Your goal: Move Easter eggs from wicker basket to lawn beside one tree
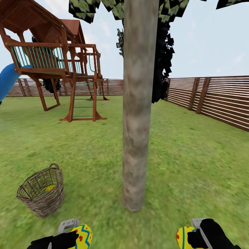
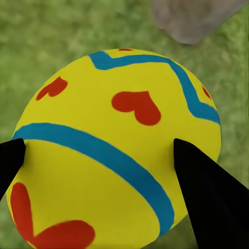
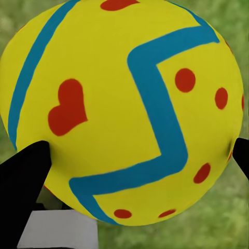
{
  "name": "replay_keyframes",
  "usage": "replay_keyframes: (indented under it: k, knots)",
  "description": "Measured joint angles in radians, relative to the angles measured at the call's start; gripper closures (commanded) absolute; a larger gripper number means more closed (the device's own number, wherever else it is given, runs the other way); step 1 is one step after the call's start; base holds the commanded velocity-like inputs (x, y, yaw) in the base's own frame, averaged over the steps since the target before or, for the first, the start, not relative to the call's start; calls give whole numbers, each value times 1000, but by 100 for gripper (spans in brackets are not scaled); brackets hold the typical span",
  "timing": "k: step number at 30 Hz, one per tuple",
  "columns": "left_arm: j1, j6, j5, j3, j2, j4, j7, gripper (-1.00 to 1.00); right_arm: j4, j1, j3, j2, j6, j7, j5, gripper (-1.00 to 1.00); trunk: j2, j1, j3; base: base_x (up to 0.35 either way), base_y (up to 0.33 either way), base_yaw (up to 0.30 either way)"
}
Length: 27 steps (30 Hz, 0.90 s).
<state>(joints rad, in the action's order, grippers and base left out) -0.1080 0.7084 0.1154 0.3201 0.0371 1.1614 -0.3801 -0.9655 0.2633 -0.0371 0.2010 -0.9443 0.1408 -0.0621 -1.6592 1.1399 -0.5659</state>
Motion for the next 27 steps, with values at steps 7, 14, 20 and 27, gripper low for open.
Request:
replay_keyframes:
  k: [7,14,20,27]
  knots:
    - [0,0,-1,0,0,0,0,100,0,0,0,0,0,0,0,100,-49,27,-22,0,0,0]
    - [0,0,0,0,0,0,0,100,0,0,2,0,0,0,1,100,-98,54,-44,0,0,0]
    - [0,0,0,0,0,0,0,100,-1,0,0,0,0,0,-1,100,-140,77,-63,0,0,0]
    - [0,0,-1,2,0,1,0,100,0,0,3,0,0,0,0,100,-189,104,-85,0,0,0]
